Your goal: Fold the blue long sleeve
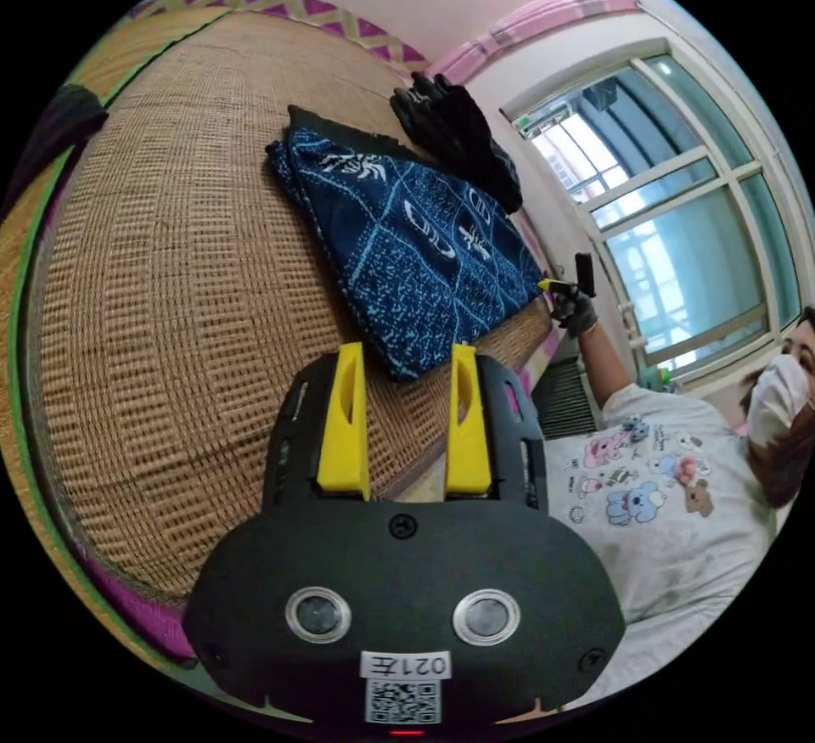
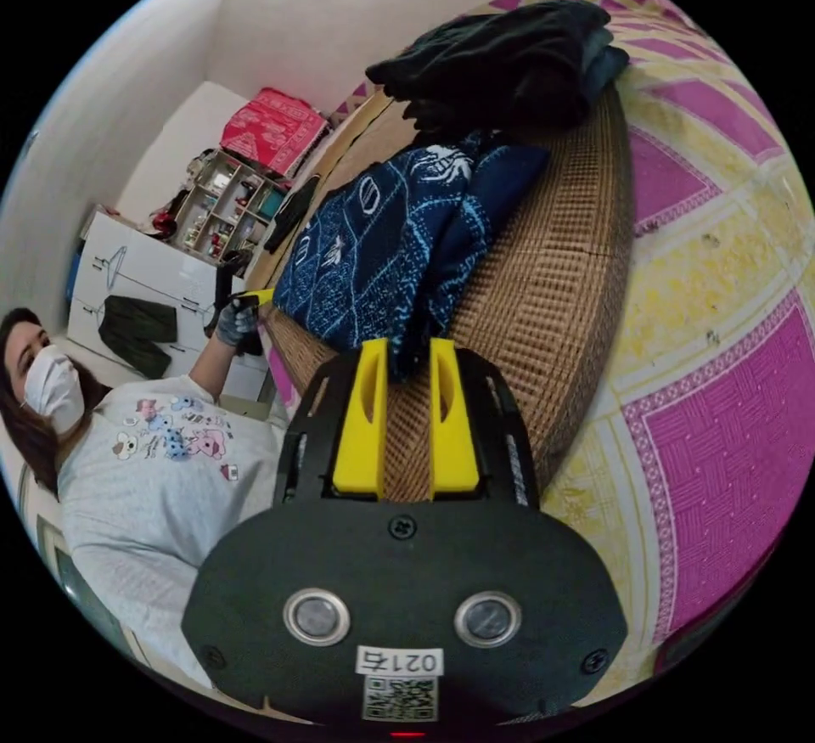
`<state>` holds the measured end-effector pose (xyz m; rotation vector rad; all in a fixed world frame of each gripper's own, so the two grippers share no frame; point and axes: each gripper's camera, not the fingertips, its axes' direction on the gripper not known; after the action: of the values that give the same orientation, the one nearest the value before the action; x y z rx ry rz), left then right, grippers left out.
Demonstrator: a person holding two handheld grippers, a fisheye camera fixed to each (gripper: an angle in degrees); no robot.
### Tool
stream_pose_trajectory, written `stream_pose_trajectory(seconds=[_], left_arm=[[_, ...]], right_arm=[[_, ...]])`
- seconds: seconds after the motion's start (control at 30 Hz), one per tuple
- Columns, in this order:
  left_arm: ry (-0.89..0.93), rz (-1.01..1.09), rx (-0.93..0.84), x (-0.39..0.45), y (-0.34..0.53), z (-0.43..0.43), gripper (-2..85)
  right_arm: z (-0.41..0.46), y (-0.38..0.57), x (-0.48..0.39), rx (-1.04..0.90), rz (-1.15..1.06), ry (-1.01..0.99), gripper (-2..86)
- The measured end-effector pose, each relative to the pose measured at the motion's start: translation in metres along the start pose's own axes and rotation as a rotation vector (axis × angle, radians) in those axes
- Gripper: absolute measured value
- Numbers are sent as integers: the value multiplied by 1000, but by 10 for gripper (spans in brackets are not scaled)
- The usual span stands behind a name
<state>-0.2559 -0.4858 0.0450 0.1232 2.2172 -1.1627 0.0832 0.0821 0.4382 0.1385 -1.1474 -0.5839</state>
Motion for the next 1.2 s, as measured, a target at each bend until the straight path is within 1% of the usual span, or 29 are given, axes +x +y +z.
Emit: stream_pose_trajectory(seconds=[0.03, 0.13, 0.17, 0.23, 0.3, 0.33, 0.37, 0.4, 0.5, 0.57, 0.63, 0.67, 0.77, 0.8, 0.87, 0.93, 1.0, 1.03, 1.07, 1.1, 1.13, 1.17, 1.2], left_arm=[[7, 19, -39, 2, 0, 10, 44], [27, 34, -70, -1, 0, 16, 0], [29, 43, -62, -1, 0, 12, -2], [53, 47, 22, -4, 6, -14, -7], [55, 54, 28, -8, 15, -22, -8], [38, 50, -19, -13, 22, -17, -8], [32, 40, -46, -17, 26, -12, -8], [27, 21, -77, -23, 36, -1, -7], [66, 18, 23, -20, 60, 0, -5], [33, 37, 122, -7, 71, -11, -5], [-6, 90, 213, 19, 80, -16, -5], [-15, 107, 218, 27, 81, -15, -6], [-20, 222, 149, 73, 72, 12, -4], [-4, 265, 131, 90, 68, 25, -2], [44, 318, 107, 113, 63, 49, 4], [86, 364, 76, 134, 55, 84, 21], [93, 371, 54, 143, 51, 111, 37], [100, 386, 30, 148, 49, 129, 44], [99, 389, 4, 149, 48, 139, 44], [91, 378, -71, 149, 49, 157, 43], [85, 358, -157, 147, 52, 174, 30], [80, 349, -198, 145, 54, 182, 24], [78, 336, -171, 141, 62, 185, 9]], right_arm=[[4, 2, 0, 6, 0, -5, 37], [4, 7, -12, 38, -17, 0, 14], [2, 11, -22, 56, -42, -16, 11], [5, 20, -38, 50, -99, -74, 9], [24, 31, -50, -28, -145, -148, 10], [44, 37, -54, -125, -148, -164, 12], [63, 44, -61, -226, -160, -135, 15], [68, 47, -65, -255, -171, -114, 18], [50, 44, -85, -167, -222, -36, 42], [26, 27, -92, 14, -224, 13, 65], [24, 1, -91, 79, -204, 40, 74], [30, -19, -91, 102, -205, 68, 78], [52, -79, -83, 120, -153, 168, 96], [57, -91, -80, 117, -134, 196, 99], [79, -135, -69, 88, -98, 330, 108], [95, -160, -63, 50, -104, 394, 101], [112, -179, -55, -14, -86, 418, 52], [122, -188, -52, -78, -94, 415, 25], [123, -195, -52, -92, -92, 447, 18], [119, -196, -53, -67, -97, 458, 17], [109, -197, -53, -2, -89, 441, 16], [102, -197, -46, 40, -57, 395, 20], [102, -198, -41, 37, -44, 373, 22]])
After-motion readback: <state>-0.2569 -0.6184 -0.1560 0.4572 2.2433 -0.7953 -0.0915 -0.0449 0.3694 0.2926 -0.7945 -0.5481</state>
